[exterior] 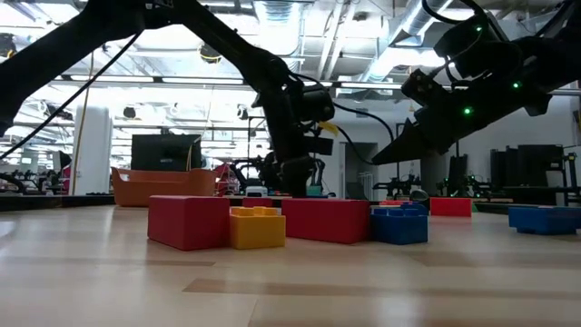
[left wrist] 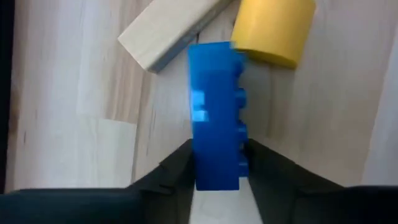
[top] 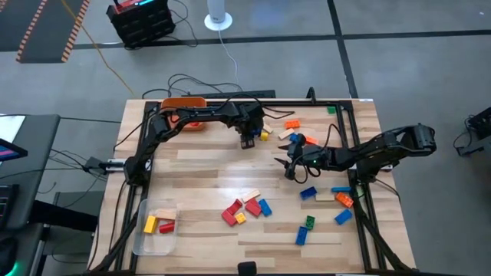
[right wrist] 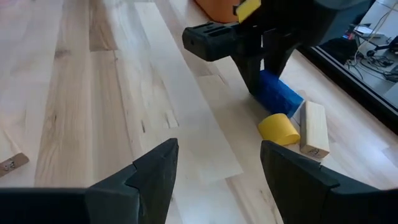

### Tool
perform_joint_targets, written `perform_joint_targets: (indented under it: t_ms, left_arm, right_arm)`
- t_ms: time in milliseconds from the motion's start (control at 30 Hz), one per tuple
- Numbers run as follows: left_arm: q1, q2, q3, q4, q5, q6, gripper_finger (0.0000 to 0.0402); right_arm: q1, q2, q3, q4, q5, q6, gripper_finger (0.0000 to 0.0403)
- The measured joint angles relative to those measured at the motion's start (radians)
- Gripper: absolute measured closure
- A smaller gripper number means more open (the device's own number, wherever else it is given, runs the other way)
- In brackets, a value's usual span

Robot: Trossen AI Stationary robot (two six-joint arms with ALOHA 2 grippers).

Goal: Sort blocks by size
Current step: Put the large blue game piece into the transparent bin

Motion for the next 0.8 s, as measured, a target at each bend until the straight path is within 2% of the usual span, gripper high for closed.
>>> perform_joint_targets:
  t_ms: [100,400,633,800]
  left_arm:
    - [-0.001,0.000,0.000,0.003,0.000,-0.015,0.0316]
    - [-0.027,-0.060,0.000,-0.108,0.000,0.011,0.0316]
    - [-0.045,-0.173,0.000,-0.375,0.007,-0.069,0.0310]
    - [-0.089,-0.235,0.000,-0.584,0.150,-0.121,0.0310]
  right_arm:
    - [0.000,0.000,0.000,0.000,0.000,0.000,0.0143]
    - [0.000,0.000,0.000,-0.003,0.000,0.008,0.0143]
    - [0.000,0.000,0.000,-0.009,0.000,0.008,0.0143]
    - [0.000,0.000,0.000,-0.014,0.000,0.008,0.0143]
